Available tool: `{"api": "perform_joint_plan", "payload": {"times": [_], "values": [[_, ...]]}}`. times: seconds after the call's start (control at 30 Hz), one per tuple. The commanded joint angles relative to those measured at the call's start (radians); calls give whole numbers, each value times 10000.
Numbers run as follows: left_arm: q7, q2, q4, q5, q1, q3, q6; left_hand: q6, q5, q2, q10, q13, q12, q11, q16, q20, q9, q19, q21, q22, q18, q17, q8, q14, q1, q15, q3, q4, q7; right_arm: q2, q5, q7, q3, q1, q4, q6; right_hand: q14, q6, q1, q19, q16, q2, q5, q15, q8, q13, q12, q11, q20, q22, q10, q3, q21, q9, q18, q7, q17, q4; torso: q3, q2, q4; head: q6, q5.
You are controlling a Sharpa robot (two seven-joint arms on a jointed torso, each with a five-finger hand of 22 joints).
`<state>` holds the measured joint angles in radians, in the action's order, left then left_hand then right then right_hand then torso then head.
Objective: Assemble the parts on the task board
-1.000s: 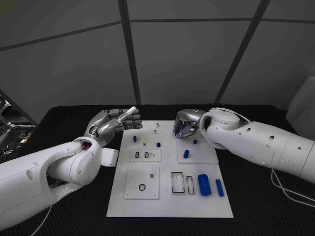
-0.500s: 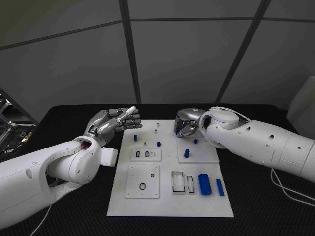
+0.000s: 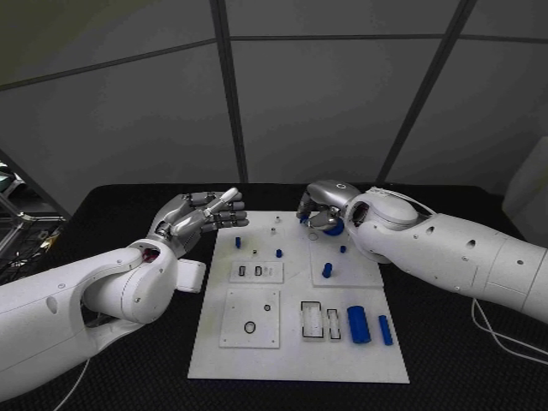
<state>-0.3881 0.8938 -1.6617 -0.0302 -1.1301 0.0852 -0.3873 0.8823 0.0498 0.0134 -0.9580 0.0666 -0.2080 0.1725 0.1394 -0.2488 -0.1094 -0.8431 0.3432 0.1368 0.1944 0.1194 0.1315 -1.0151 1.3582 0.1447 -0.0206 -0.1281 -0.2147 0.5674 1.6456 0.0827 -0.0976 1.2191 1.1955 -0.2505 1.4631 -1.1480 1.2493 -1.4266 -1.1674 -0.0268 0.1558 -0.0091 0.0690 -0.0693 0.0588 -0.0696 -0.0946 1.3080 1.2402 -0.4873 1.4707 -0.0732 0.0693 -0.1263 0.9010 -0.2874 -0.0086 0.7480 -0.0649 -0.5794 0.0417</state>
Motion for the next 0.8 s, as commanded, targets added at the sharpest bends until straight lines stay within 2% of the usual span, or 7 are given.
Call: {"api": "perform_joint_plan", "payload": {"times": [0.03,0.17,0.37,0.7,0.8], "values": [[9,-2,-37,-98,-17,11,154,-1,41,75,33,-17,40,59,-53,-5,13,87,-44,-12,-149,3,-58,58,-24,10,26,14,-67,-194,-77,-296,-5,33,-140,-979,172,-81,59,-77,-35,9,-34,-65,-21,-9,21,56,-4,254,117,-57,59,-9,-204,9,15,-14,4,16,-5,-4,-38],[7,-14,-37,-109,-17,11,160,-12,40,76,49,-18,58,64,-61,-9,16,85,-44,-15,-148,6,-72,53,-17,11,31,26,-71,-519,-150,-446,-6,55,-444,-1138,164,-72,55,-71,-52,-19,-13,-60,-31,-5,18,50,-7,251,109,-105,61,-8,-202,3,18,-8,-1,12,-26,-3,-30],[4,-40,-32,-113,-19,13,167,-15,40,75,55,-18,65,66,-66,-11,17,88,-45,-17,-149,6,-77,55,-14,13,33,31,-72,-944,-229,-636,-6,74,-887,-1174,157,-67,42,-74,-75,-34,11,-55,-37,-2,16,43,-10,266,102,-156,69,-7,-205,-5,31,5,2,19,-24,-4,-37],[5,-33,-74,-114,-51,17,160,-19,40,75,66,-19,77,69,-77,-14,18,93,-48,-21,-149,6,-86,60,-9,17,38,41,-75,-1508,-303,-851,-3,81,-1454,-927,143,-42,-5,-64,-102,-64,28,-44,-49,6,9,27,-19,264,66,-222,72,-3,-203,-19,35,25,-4,53,-24,5,-68],[0,-18,-97,-115,-64,18,170,-19,40,75,66,-19,77,69,-77,-14,18,93,-48,-21,-149,6,-86,60,-9,17,38,41,-75,-1597,-306,-847,-2,81,-1547,-779,139,-37,-15,-54,-98,-69,29,-41,-51,8,8,25,-21,249,58,-234,66,-2,-200,-21,22,29,-10,80,-46,7,-56]]}}
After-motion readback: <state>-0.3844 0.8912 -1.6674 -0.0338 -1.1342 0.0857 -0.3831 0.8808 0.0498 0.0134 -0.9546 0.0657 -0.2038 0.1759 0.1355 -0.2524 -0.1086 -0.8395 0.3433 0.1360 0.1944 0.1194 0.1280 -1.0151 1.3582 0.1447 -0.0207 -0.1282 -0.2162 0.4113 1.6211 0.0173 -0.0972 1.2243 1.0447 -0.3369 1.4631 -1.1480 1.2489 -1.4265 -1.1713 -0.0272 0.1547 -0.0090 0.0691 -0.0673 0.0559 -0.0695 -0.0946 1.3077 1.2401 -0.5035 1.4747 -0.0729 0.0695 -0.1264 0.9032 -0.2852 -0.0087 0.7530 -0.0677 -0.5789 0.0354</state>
